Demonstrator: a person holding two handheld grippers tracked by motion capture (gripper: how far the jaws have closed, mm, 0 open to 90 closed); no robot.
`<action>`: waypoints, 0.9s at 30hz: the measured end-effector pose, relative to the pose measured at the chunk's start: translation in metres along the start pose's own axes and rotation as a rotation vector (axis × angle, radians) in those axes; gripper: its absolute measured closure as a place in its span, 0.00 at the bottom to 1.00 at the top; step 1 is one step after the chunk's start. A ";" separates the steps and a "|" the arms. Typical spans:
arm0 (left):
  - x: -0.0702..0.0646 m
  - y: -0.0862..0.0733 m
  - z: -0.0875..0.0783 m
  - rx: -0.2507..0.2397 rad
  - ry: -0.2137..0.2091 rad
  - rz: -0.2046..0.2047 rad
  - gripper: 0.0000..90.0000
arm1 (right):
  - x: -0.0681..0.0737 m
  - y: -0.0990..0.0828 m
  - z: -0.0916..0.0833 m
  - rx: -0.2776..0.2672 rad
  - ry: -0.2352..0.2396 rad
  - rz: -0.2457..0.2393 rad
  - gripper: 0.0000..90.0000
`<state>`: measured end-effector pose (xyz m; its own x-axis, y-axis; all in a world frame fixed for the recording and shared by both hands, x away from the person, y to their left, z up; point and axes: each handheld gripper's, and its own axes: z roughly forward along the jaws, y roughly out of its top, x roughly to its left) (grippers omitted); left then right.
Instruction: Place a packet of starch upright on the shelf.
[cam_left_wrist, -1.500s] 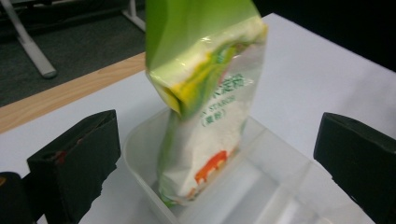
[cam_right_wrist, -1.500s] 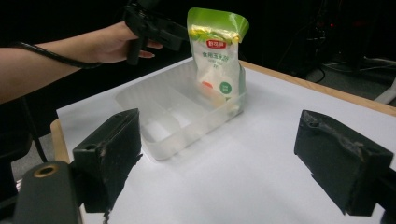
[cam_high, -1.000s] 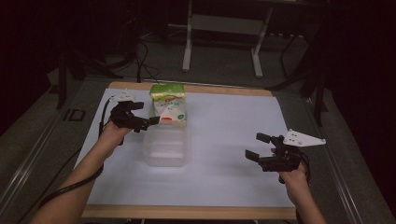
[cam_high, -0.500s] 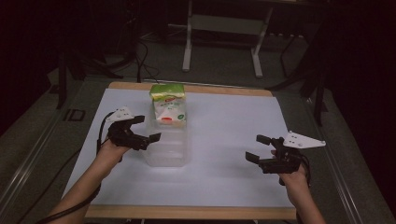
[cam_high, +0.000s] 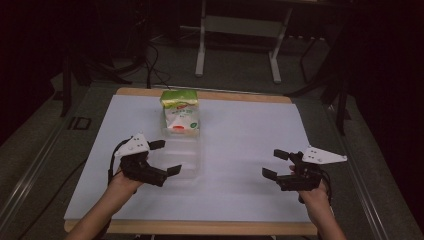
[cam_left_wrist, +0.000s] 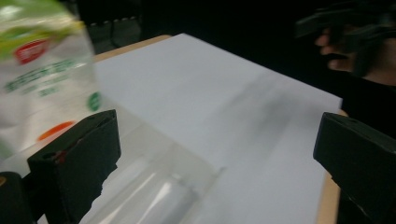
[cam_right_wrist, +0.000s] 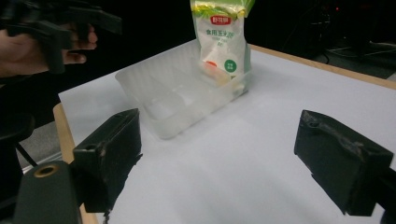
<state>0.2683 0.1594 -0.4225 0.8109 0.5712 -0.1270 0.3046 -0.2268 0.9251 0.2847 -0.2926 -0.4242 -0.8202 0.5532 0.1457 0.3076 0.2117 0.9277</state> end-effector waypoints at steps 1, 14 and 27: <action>-0.005 0.000 0.001 -0.001 -0.013 0.009 0.01 | 0.000 -0.001 0.000 0.002 -0.001 -0.002 0.16; -0.047 -0.004 0.019 0.001 -0.103 0.061 0.01 | 0.004 -0.011 -0.002 0.007 -0.009 0.001 0.17; -0.069 -0.029 0.050 0.060 -0.157 0.097 0.01 | 0.007 -0.024 0.002 0.023 -0.005 0.003 0.17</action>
<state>0.2289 0.0875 -0.4580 0.9042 0.4159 -0.0970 0.2470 -0.3241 0.9132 0.2727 -0.2921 -0.4467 -0.8167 0.5582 0.1461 0.3209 0.2290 0.9190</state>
